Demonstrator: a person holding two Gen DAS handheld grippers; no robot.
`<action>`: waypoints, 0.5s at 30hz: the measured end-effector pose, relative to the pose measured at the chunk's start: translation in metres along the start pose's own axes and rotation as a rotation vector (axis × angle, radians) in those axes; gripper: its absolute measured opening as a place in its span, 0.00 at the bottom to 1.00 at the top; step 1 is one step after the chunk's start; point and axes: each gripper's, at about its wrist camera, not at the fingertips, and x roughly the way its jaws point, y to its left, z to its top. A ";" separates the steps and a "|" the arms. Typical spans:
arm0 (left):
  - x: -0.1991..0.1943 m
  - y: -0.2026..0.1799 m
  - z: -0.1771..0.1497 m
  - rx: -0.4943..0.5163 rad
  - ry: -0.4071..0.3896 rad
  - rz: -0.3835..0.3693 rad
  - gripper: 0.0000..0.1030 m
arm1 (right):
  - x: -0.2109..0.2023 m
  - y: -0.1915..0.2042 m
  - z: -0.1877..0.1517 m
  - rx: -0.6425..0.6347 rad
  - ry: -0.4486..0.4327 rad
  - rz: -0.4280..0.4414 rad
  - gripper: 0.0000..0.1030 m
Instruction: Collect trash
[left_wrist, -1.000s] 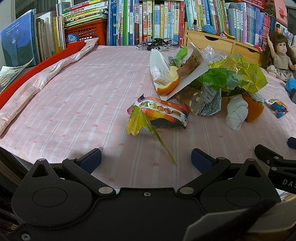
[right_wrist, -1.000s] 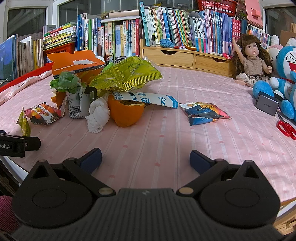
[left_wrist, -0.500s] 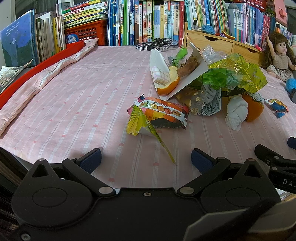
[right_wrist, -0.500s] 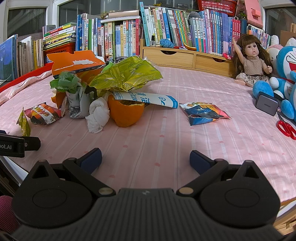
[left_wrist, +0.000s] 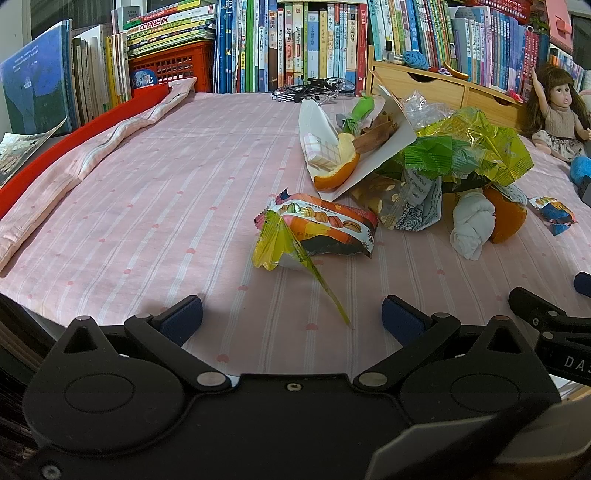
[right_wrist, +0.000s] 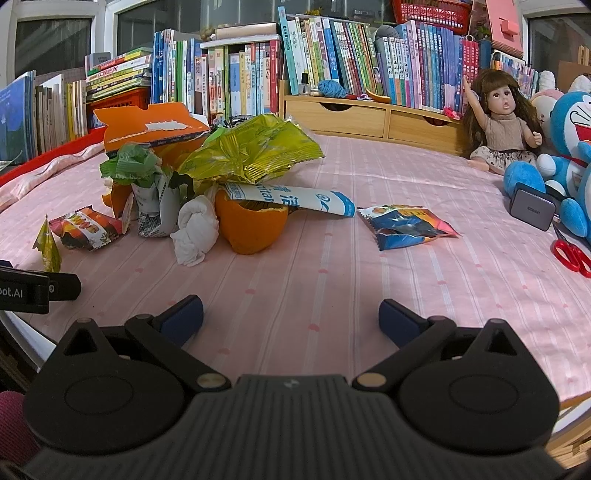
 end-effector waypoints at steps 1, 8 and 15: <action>0.000 0.000 0.000 0.001 -0.002 -0.002 1.00 | 0.000 0.000 0.000 0.000 -0.001 0.000 1.00; -0.001 0.006 -0.002 0.001 -0.010 -0.010 1.00 | -0.001 0.001 0.002 0.009 0.005 -0.008 1.00; -0.007 0.011 -0.006 -0.006 -0.038 -0.030 0.96 | -0.009 0.003 0.008 0.033 -0.012 0.089 1.00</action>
